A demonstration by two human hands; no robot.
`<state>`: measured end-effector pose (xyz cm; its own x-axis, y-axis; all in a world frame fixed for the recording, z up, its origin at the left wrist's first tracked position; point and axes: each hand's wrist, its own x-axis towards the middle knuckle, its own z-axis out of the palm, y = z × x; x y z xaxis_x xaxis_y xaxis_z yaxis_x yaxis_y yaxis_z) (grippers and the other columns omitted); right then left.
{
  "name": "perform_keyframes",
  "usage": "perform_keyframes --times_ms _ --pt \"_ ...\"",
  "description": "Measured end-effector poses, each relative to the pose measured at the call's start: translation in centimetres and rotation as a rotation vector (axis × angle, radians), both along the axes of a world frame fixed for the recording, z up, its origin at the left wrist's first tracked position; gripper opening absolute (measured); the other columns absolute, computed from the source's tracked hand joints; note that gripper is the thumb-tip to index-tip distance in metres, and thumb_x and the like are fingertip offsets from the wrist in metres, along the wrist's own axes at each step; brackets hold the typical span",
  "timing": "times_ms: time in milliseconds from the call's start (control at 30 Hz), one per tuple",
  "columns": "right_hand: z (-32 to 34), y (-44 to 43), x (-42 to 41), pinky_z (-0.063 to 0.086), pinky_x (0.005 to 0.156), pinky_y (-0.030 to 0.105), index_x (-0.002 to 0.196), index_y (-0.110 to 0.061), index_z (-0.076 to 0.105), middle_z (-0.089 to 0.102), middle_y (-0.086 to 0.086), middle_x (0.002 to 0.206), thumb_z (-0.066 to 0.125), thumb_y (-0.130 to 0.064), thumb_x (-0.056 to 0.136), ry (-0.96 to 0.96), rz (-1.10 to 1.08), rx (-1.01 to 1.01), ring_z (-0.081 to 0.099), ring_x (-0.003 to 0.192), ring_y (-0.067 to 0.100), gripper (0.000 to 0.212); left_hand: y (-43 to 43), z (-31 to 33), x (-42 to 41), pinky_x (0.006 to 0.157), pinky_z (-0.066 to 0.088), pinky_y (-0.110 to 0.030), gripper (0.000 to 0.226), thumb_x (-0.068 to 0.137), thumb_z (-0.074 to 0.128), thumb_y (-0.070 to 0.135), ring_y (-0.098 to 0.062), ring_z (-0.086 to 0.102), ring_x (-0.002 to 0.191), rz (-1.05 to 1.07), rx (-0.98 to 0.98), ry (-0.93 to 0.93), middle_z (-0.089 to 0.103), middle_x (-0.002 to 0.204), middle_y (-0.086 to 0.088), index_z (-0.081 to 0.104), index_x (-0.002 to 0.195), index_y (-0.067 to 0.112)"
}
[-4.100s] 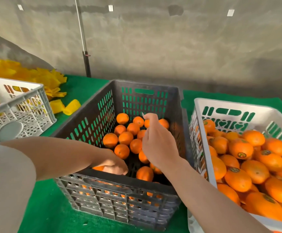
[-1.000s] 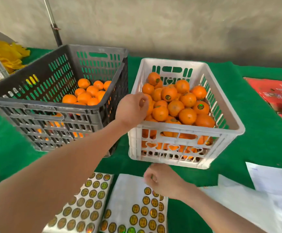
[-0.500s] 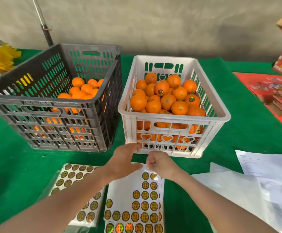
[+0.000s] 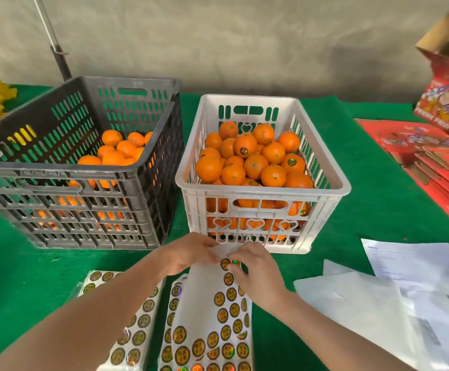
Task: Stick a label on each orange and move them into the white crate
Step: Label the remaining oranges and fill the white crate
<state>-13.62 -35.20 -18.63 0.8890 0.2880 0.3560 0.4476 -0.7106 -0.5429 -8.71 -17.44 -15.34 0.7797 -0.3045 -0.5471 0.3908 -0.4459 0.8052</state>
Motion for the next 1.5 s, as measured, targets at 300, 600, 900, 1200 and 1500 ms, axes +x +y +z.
perform_keyframes --times_ms 300,600,900,1200,1500 --pt "0.6 0.1 0.2 0.04 0.069 0.018 0.066 -0.008 0.064 0.057 -0.006 0.072 0.071 0.003 0.072 0.056 0.073 0.119 0.048 0.072 0.004 0.014 -0.6 -0.4 -0.1 0.091 0.054 -0.042 0.021 0.08 0.068 0.001 -0.03 0.067 0.097 -0.006 0.008 -0.036 0.072 0.102 -0.014 0.073 0.1 0.004" --pt "6.3 2.3 1.0 0.043 0.06 0.025 0.073 -0.015 0.06 0.055 -0.007 0.068 0.066 -0.001 0.079 -0.018 0.073 0.459 0.049 0.064 0.008 0.017 -1.7 -2.0 -1.0 0.095 0.047 -0.032 0.027 0.087 0.061 0.023 -0.02 0.057 0.11 -0.408 0.345 -0.371 0.063 0.116 -0.004 0.06 0.113 0.014" --pt "16.0 12.4 8.1 0.046 0.072 0.013 0.113 -0.012 0.048 0.058 -0.007 0.085 0.054 -0.006 0.092 -0.366 0.255 0.584 0.056 0.078 0.002 0.022 9.1 8.8 -2.5 0.054 0.039 -0.007 0.015 0.085 0.055 0.018 0.0 0.048 0.054 0.089 0.229 -1.28 0.06 0.076 0.013 0.067 0.091 0.011" --pt "17.3 25.5 19.6 0.032 0.063 0.03 0.14 -0.014 0.035 0.059 0.007 0.097 0.04 -0.004 0.094 -0.223 0.115 0.285 0.054 0.086 0.022 0.047 22.6 14.6 8.7 0.062 0.036 -0.008 0.018 0.089 0.06 0.005 -0.002 0.057 0.076 0.257 0.643 -0.895 0.067 0.096 0.0 0.068 0.101 0.015" --pt "14.8 26.5 22.1 0.016 0.045 0.019 0.141 -0.015 0.033 0.038 -0.01 0.065 0.042 0.003 0.09 -0.205 -0.018 0.027 0.035 0.055 0.007 0.055 18.8 6.8 21.0 0.107 0.038 -0.036 0.063 0.094 0.057 0.039 -0.03 0.047 0.128 -0.755 0.979 -0.095 0.049 0.14 -0.014 0.035 0.145 0.008"
